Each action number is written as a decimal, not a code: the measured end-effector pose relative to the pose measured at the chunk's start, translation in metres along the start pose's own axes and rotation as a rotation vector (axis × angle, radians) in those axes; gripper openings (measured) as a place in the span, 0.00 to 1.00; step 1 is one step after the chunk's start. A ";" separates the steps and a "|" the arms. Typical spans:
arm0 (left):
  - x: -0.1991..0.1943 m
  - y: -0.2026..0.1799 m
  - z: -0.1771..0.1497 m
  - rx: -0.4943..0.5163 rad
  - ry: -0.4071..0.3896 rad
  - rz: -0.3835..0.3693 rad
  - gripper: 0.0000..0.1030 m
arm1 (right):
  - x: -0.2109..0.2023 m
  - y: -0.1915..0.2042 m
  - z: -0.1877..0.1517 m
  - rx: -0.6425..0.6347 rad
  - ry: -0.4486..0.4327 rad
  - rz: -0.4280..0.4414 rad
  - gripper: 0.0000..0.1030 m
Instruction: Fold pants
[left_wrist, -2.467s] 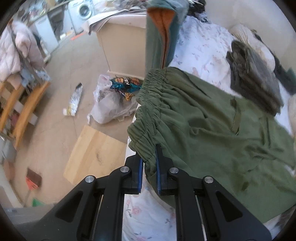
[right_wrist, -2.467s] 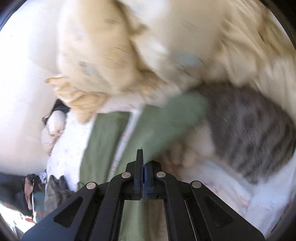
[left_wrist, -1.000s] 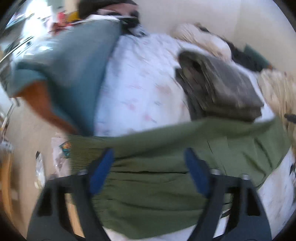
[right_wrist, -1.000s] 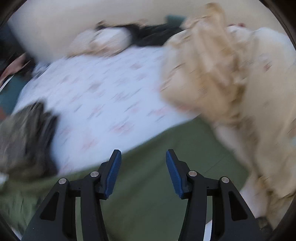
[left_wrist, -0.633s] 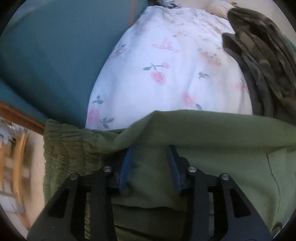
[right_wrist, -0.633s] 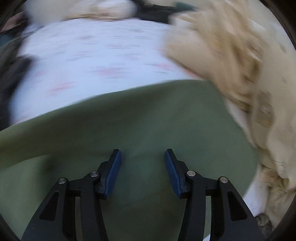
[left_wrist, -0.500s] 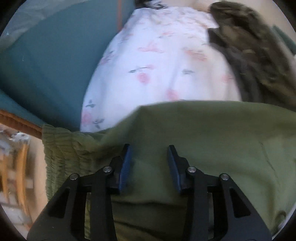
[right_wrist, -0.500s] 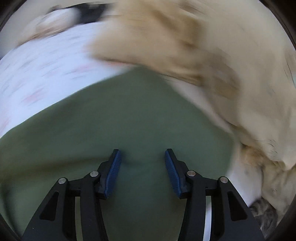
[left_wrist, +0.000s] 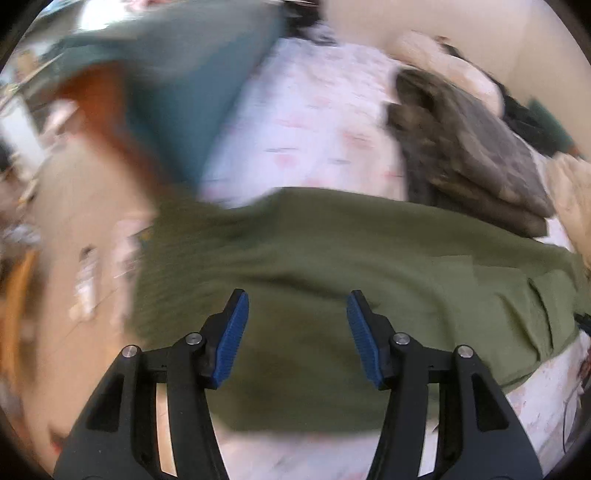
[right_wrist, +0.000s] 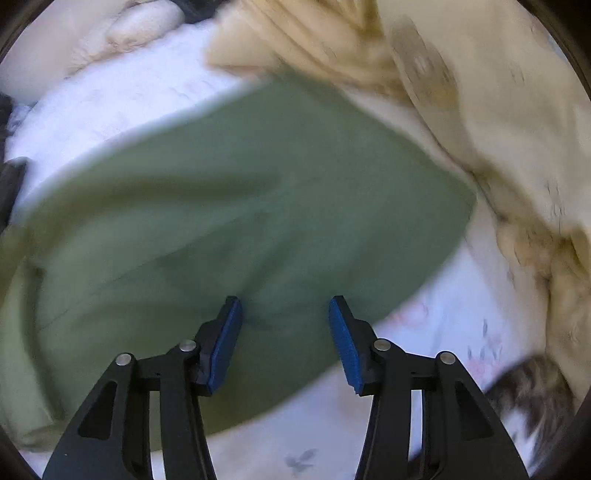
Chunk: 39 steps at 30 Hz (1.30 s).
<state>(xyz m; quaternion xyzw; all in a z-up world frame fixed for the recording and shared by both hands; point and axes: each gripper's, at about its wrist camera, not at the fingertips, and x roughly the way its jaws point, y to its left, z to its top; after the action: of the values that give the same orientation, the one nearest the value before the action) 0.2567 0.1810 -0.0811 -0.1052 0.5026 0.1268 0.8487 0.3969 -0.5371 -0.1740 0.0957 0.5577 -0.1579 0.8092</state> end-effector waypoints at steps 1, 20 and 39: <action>-0.014 0.015 -0.006 -0.028 0.002 0.012 0.50 | -0.003 -0.007 0.001 0.054 -0.010 -0.040 0.52; 0.034 0.103 -0.129 -0.892 -0.050 -0.320 0.55 | -0.142 0.031 -0.135 0.117 -0.016 0.354 0.55; 0.039 0.115 -0.064 -0.732 -0.238 -0.223 0.13 | -0.075 -0.011 -0.142 0.181 0.071 0.229 0.55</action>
<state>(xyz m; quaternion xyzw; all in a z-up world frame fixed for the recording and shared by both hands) 0.1852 0.2741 -0.1517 -0.4394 0.3077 0.2158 0.8159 0.2445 -0.4891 -0.1545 0.2369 0.5547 -0.1108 0.7899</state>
